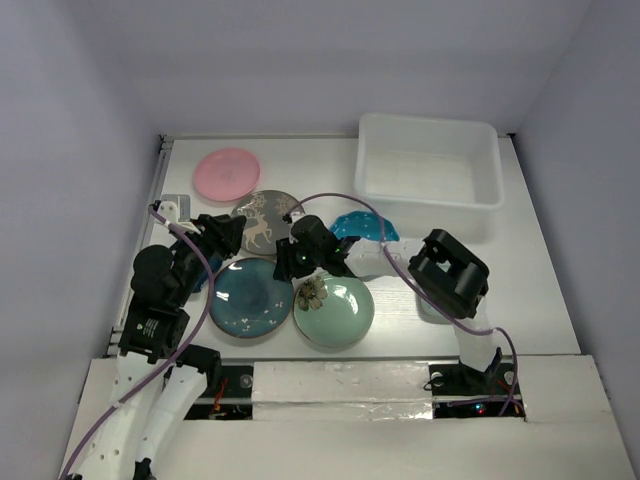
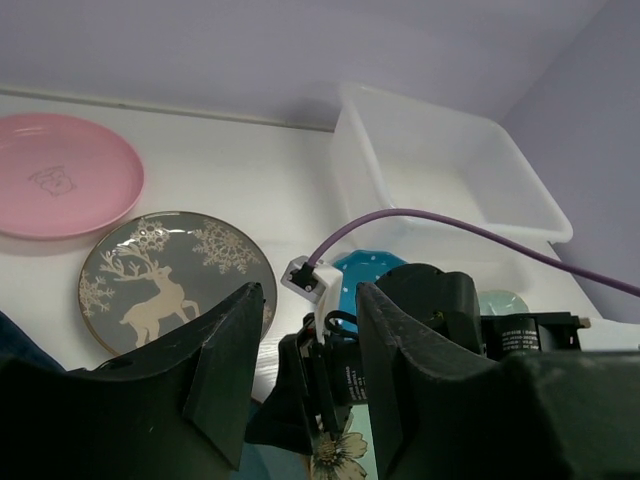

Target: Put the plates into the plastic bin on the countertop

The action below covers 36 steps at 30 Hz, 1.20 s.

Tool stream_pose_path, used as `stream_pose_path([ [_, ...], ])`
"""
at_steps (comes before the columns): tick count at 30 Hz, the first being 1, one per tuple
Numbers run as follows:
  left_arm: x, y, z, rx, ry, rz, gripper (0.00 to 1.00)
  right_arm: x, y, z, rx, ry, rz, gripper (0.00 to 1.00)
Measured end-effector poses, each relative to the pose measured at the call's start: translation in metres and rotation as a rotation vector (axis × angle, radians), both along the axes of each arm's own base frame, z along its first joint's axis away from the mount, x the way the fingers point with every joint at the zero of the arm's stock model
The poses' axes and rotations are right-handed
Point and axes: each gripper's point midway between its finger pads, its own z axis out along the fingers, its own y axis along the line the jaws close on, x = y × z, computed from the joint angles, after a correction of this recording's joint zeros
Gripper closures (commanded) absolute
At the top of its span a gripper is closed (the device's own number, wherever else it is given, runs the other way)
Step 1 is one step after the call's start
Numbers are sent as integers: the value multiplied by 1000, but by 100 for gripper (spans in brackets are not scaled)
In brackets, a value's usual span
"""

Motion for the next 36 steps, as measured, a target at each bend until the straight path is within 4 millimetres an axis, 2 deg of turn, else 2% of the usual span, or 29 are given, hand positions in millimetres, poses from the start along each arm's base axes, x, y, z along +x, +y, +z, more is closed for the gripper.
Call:
stream_pose_path([
  [4,0,0,0,0,0,-2,61,-11,5,-10,35,45,39,55],
  [9,0,0,0,0,0,-3,60,-20,8,-12,101,78,78,63],
  [17,0,-1,0,0,0,-3,60,-19,-1,-14,147,137,82,97],
  [21,0,0,0,0,0,-2,60,-21,-3,-11,156,148,85,100],
  [25,-2,0,2,-2,-9,-2,60,-25,-6,6,177,134,94,100],
  [29,-4,3,6,-6,-22,8,60,-29,-19,51,206,61,96,100],
  [33,-7,5,10,-11,-39,17,60,-29,-42,86,221,10,71,100],
  [36,-9,5,12,-13,-47,16,60,-12,-68,118,277,-22,13,100],
])
